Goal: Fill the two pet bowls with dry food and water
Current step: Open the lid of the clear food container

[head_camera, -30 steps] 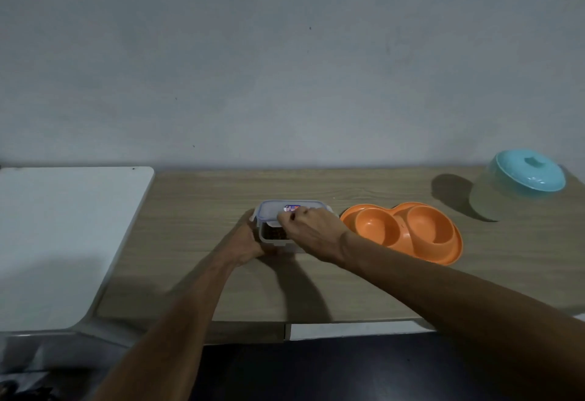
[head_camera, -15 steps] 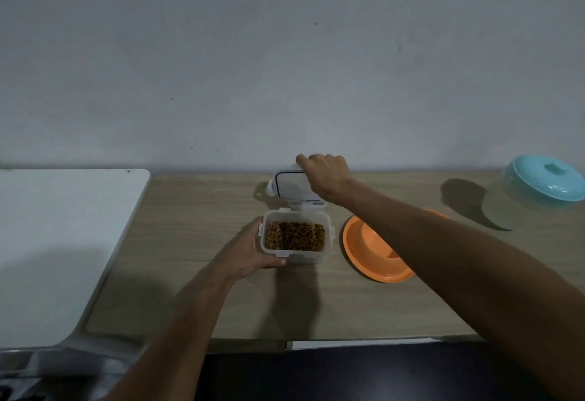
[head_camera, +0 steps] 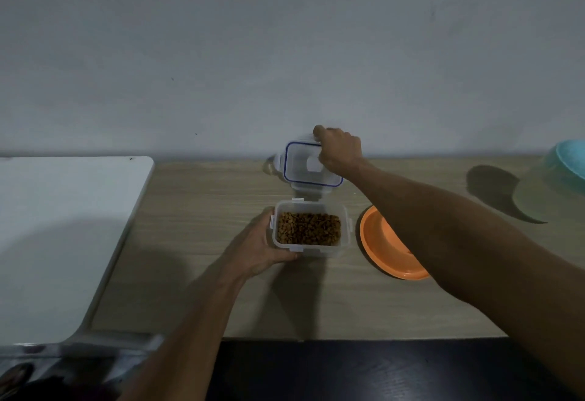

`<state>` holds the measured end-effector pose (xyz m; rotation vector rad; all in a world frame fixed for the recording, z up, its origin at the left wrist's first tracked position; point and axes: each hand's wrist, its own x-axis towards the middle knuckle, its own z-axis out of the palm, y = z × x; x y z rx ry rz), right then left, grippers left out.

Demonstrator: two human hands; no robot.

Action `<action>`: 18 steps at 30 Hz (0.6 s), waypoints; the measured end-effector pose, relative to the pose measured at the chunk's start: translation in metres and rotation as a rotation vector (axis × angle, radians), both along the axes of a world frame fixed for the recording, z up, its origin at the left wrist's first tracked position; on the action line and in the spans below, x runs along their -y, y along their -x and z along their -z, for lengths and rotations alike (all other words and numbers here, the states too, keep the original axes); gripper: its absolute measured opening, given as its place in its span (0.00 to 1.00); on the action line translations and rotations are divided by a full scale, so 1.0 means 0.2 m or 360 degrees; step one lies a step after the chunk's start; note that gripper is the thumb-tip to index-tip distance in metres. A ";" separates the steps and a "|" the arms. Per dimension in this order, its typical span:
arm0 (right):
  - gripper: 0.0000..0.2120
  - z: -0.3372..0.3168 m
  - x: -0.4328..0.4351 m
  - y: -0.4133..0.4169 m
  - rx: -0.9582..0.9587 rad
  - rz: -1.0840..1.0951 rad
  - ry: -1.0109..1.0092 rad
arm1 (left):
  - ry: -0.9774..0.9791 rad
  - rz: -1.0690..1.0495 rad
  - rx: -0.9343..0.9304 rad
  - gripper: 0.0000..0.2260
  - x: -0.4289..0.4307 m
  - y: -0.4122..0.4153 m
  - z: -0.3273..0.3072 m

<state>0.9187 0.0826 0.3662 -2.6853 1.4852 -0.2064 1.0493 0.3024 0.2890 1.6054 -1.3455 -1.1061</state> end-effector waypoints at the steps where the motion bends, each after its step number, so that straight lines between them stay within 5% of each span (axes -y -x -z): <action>1: 0.17 -0.02 0.01 0.00 0.0032 -0.0006 0.0069 | 0.0001 0.0003 0.0004 0.36 0.00 0.00 0.00; 9: 0.14 0.01 -0.09 -0.01 -0.0322 -0.0591 0.0370 | -0.0004 -0.0002 -0.0007 0.35 -0.01 0.01 -0.02; 18: 0.06 0.19 -0.11 0.04 -0.0428 -0.0680 -0.0117 | -0.0066 -0.0042 0.0019 0.37 0.01 0.00 0.03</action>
